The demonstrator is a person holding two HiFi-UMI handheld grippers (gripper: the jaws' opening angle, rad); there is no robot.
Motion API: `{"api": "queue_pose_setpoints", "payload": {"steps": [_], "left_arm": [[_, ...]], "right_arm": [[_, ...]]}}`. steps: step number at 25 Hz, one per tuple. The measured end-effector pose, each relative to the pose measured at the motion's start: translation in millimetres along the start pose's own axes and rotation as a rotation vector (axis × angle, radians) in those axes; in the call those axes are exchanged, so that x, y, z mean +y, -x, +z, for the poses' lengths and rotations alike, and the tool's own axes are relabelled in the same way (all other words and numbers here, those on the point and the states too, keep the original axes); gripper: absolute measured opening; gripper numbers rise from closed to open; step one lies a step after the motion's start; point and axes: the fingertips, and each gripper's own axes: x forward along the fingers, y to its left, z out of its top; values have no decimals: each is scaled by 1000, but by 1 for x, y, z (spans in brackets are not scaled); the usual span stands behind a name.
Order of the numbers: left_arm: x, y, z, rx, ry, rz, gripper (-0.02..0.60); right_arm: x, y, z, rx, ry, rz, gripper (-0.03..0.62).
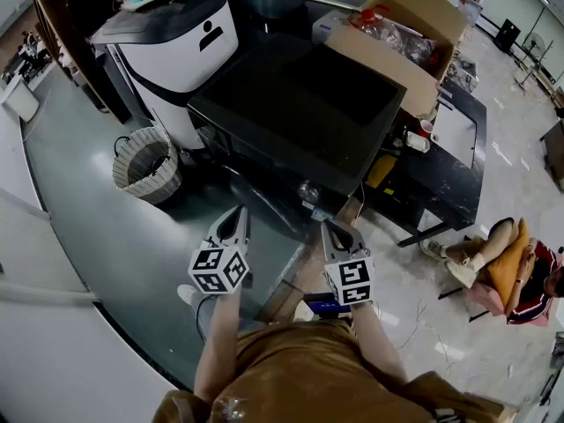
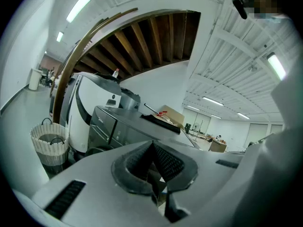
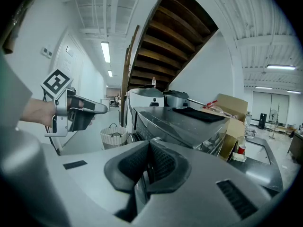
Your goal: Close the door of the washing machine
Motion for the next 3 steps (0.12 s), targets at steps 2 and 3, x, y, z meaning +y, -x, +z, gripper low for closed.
{"api": "queue_pose_setpoints", "payload": {"steps": [2, 3], "left_arm": [[0, -3, 1, 0, -4, -3, 25], [0, -4, 2, 0, -6, -5, 25]], "right_arm": [[-2, -2, 1, -5, 0, -4, 12], [-3, -3, 2, -7, 0, -6, 12]]}}
